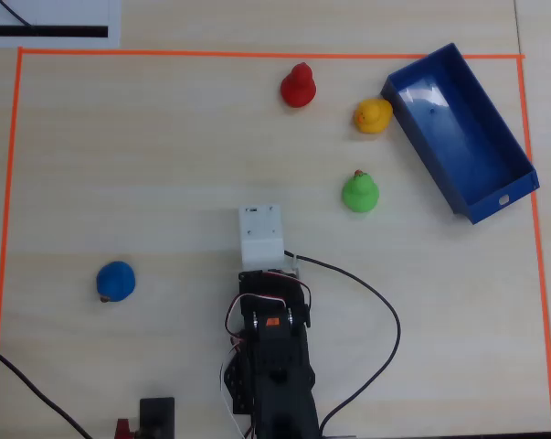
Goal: Grasp blue duck and put it into box.
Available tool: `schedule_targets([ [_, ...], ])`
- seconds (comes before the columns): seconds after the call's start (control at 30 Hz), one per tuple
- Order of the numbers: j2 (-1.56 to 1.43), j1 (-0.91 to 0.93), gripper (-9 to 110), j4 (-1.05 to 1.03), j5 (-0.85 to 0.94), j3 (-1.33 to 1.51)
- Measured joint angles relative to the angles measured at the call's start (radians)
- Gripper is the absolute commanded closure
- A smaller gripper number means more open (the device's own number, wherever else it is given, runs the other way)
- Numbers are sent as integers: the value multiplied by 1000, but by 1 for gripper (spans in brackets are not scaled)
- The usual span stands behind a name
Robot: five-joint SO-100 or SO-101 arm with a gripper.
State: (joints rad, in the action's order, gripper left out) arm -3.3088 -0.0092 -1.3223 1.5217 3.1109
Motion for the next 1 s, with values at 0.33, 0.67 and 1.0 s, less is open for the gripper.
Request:
schedule_targets([
  [0.33, 222, -218, 97, -54, 9, -201],
  [0.67, 669, -761, 73, -71, -302, -753],
  [1.0, 1137, -907, 65, -123, -325, -1138],
])
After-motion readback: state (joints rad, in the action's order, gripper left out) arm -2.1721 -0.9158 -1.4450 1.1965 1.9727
